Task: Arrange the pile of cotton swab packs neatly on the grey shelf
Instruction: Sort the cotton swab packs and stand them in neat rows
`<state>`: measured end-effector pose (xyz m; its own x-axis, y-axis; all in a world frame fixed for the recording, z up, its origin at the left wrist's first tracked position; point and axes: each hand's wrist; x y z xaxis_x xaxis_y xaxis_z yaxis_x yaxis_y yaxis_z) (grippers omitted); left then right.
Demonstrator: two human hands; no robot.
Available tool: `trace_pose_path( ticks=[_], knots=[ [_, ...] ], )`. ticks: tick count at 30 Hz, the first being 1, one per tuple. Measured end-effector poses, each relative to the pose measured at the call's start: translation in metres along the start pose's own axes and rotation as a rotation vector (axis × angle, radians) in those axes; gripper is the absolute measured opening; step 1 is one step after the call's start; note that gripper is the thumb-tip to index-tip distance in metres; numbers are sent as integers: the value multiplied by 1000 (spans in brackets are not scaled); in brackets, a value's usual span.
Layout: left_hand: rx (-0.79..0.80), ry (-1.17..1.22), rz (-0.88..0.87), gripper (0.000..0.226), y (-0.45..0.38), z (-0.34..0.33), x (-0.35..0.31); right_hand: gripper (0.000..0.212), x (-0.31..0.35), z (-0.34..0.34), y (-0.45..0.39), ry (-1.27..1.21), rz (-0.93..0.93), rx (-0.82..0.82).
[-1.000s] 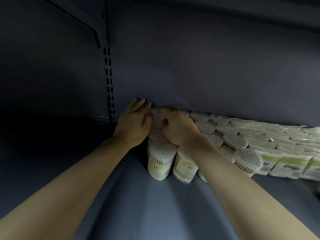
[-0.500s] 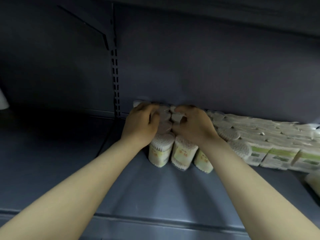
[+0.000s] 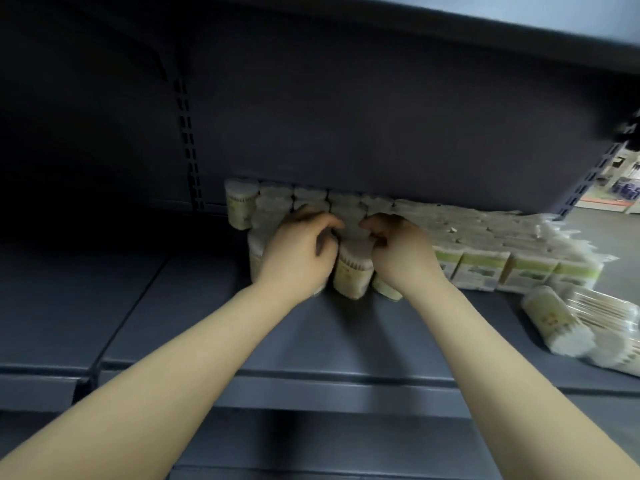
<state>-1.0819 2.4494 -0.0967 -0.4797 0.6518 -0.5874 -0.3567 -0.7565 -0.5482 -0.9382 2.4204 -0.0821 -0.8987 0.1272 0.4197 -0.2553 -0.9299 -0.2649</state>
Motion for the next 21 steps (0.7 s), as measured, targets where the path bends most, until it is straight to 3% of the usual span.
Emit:
trace_pose_path(
  ticks=[13,21],
  knots=[
    [163,64,-4,32,24,-64,-59,45,-89,41,47,57,-115,-81],
    [291,37,1,27,32,-97,-78,45,-142,60,68,234,-230,-77]
  ],
)
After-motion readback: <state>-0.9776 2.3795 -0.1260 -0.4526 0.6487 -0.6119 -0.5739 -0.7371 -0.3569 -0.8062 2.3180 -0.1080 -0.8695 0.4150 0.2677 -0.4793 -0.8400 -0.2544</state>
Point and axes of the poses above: each hand's wrist, its own y-axis away from the middle knuckle, its own z-axis out of the back of the hand, x = y × z, and after that the axes turned 2 degrees about -z, right-handed
